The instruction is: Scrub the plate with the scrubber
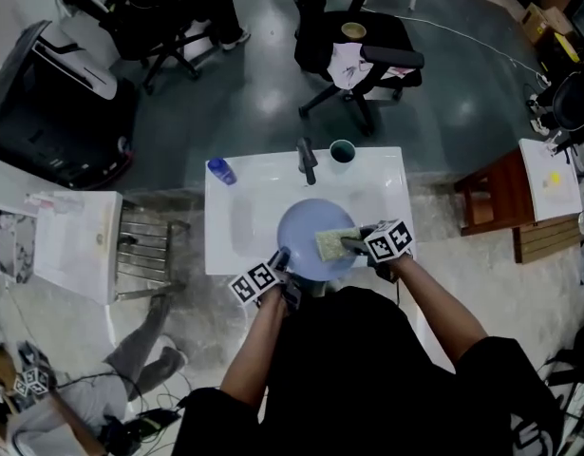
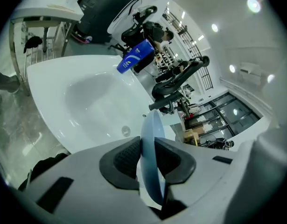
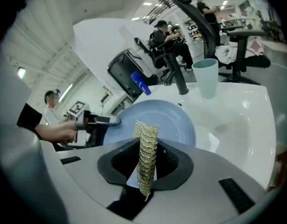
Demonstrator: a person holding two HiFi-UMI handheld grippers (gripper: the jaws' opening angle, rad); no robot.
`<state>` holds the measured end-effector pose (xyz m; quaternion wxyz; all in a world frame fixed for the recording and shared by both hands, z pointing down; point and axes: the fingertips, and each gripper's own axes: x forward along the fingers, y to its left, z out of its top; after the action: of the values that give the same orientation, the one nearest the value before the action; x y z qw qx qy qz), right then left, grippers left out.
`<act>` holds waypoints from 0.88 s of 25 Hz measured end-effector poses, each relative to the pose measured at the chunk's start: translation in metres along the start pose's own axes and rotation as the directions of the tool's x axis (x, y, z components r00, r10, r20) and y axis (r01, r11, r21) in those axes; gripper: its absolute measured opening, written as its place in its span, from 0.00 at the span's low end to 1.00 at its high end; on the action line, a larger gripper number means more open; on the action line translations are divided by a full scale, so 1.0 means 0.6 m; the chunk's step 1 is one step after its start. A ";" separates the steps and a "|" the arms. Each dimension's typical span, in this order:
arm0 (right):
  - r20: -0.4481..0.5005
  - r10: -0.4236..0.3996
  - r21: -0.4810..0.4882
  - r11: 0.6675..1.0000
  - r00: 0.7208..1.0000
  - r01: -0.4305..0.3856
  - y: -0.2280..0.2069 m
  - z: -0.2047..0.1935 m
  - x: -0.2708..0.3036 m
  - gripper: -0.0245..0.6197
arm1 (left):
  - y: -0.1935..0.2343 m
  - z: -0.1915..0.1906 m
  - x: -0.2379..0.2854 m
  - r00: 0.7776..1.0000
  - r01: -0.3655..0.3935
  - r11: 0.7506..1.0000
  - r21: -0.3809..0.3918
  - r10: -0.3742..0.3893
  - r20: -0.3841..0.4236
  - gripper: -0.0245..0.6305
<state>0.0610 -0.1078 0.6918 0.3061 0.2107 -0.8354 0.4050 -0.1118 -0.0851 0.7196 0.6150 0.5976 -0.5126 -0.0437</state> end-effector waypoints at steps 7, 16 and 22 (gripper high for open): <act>0.154 -0.108 0.198 0.977 0.982 0.076 0.019 -0.006 -0.023 0.14 | 0.049 0.036 0.056 0.992 -0.035 0.999 -0.009 0.034 -0.119 0.14; 0.181 -0.292 0.350 0.911 0.939 0.216 0.036 -0.041 -0.035 0.14 | 0.140 0.033 0.155 0.950 -0.142 0.985 -0.100 0.108 -0.291 0.15; 0.187 -0.366 0.418 0.869 0.912 0.264 0.067 -0.054 -0.045 0.14 | 0.152 0.040 0.181 0.916 -0.186 0.982 -0.035 0.160 -0.369 0.19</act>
<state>0.0675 -0.0553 0.6673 0.2092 0.4521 -0.7264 0.4734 -0.1282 -0.1486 0.8480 0.7211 0.5259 -0.4387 0.1045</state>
